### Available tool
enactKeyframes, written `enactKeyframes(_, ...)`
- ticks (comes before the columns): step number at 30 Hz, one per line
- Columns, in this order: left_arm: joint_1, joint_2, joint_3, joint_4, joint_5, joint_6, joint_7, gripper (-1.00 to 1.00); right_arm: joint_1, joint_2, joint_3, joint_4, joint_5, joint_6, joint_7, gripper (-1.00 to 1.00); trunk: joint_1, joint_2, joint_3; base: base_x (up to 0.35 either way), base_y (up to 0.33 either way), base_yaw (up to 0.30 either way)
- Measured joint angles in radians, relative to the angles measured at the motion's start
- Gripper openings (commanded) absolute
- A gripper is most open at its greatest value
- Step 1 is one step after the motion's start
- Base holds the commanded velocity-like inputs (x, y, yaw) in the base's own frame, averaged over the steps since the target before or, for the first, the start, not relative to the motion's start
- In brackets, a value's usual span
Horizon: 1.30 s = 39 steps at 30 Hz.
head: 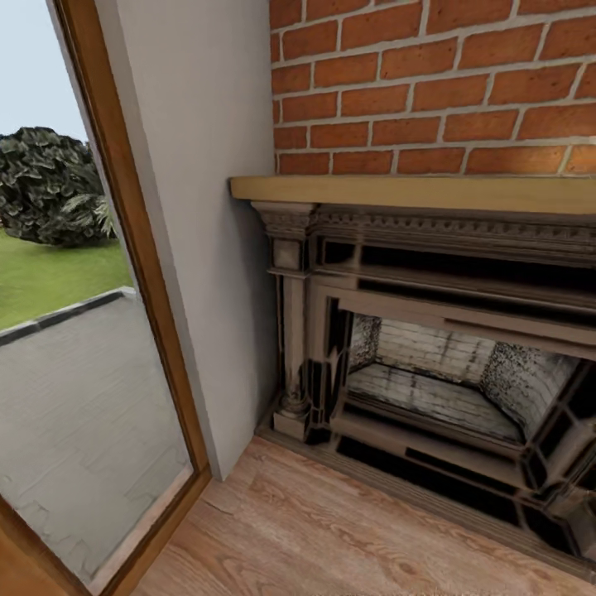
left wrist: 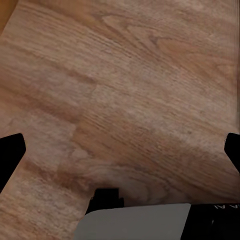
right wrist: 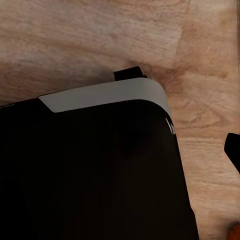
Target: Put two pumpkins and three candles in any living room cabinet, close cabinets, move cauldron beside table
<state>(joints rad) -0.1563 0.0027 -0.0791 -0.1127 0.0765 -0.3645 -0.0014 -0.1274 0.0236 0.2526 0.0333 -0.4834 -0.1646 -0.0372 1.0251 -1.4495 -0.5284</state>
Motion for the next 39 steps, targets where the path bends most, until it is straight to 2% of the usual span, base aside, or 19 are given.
enactKeyframes(13,-0.001,0.0,0.0,0.0,-0.003,-0.002,0.0,1.0,0.005,0.0,0.0,0.0,0.0,-0.029,0.0,1.0,0.0,0.0,-0.007,0.0,0.0,-0.272)
enactKeyframes(39,-0.001,0.0,0.0,0.0,-0.005,-0.002,0.0,1.0,0.006,0.0,0.001,0.0,0.0,-0.032,0.0,1.0,0.0,0.0,-0.02,0.0,0.0,-0.273)
